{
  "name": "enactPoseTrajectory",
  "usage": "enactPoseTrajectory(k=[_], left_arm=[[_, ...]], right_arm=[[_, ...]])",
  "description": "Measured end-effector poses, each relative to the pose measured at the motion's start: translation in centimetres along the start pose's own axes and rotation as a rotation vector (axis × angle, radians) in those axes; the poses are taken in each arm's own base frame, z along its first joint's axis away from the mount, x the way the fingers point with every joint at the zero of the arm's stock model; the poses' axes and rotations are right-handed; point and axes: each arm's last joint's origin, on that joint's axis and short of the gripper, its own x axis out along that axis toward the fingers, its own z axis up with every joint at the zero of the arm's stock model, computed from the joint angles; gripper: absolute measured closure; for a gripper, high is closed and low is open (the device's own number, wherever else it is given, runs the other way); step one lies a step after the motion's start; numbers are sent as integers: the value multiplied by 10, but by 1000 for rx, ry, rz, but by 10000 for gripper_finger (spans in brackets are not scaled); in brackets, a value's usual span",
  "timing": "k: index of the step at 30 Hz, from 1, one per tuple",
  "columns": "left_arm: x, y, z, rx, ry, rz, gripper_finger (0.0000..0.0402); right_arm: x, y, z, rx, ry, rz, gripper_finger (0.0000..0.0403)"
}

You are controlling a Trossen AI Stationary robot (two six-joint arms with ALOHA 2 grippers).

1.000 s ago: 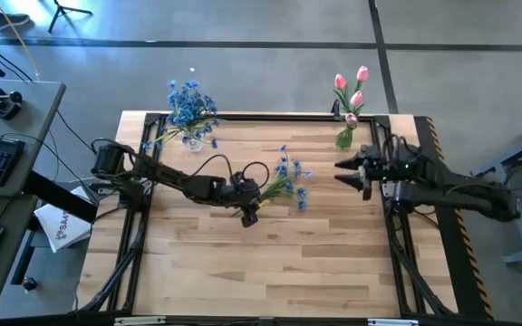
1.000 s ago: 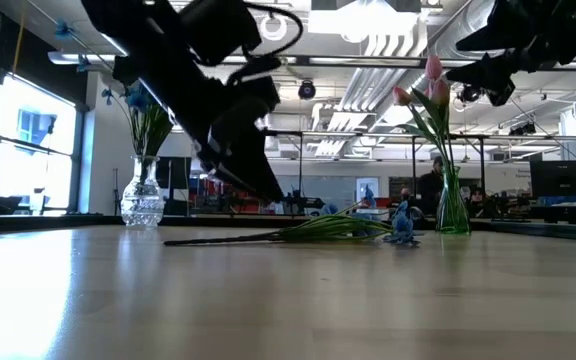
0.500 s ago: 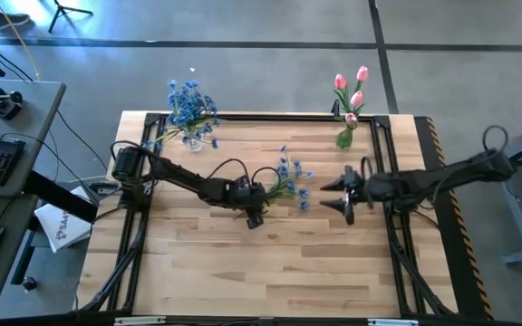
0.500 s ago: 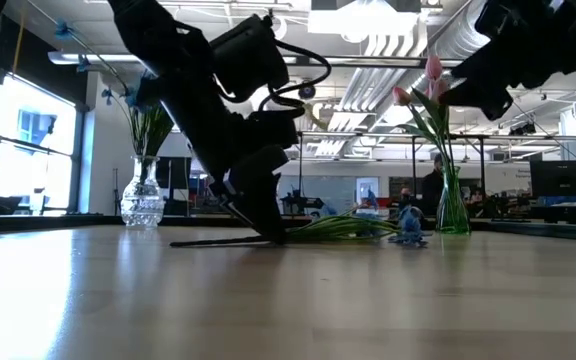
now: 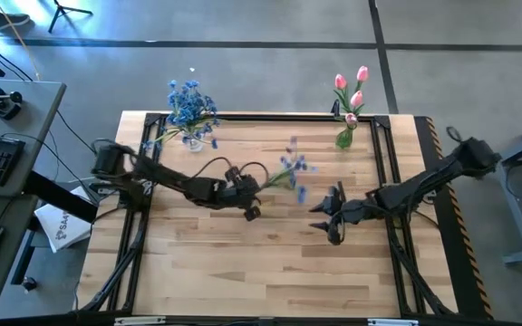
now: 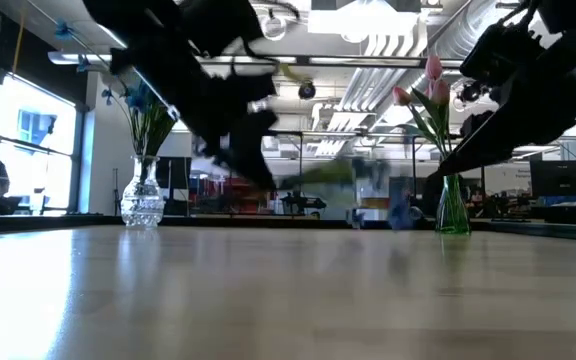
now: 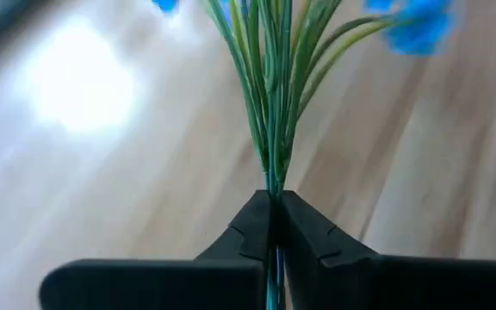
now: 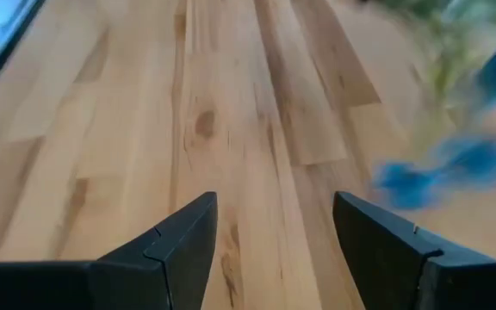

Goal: Sort flowers into vase by color
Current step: Put the blue flowers into the transparent vase

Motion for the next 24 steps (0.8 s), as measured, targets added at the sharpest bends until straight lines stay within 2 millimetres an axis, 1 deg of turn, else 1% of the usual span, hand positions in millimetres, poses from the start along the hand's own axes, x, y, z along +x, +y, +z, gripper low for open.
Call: enactPoseTrajectory(k=[3, 7, 9, 12, 15, 17, 20, 24], left_arm=[[-19, 2, 2, -24, -153, -3, 399], [-46, -1, 7, -49, -434, -123, 400], [-55, -3, 3, -42, -546, -206, 401], [-63, -4, -4, -15, -668, -302, 401], [-70, -8, -2, -1, -755, -363, 401], [-71, -11, -3, 38, -766, -387, 401], [-74, -14, 1, 65, -795, -424, 401], [-74, -15, 2, 71, -791, -434, 401]], right_arm=[[14, 5, -3, -36, -21, 11, 176], [33, 10, -3, -81, -103, 35, 176], [41, 14, -1, -115, -178, 54, 176], [49, 17, 6, -163, -316, 66, 176], [52, 19, 21, -188, -469, 39, 176], [54, 21, 35, -218, -549, 32, 176], [56, 24, 55, -253, -609, 11, 176], [58, 32, 80, -296, -655, -7, 176]])
